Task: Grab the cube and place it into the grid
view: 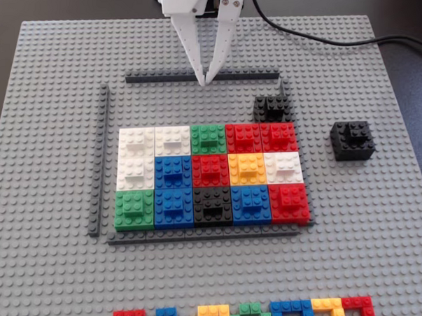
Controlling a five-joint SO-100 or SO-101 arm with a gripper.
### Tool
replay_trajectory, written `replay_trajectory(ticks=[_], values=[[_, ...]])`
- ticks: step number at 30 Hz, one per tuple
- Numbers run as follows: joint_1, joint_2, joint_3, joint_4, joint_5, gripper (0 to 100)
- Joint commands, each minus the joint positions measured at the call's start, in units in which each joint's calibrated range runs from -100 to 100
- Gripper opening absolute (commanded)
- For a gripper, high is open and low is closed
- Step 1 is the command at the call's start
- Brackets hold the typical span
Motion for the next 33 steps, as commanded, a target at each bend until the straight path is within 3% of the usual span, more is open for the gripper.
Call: replay_trajectory(ticks=[1,25,33], values=[[-1.3,-2.0,0.6,4.7,1.8,0],[-2.0,-2.0,0.2,3.1,2.4,0],[-4.5,2.1,-9.3,3.7,2.1,0]])
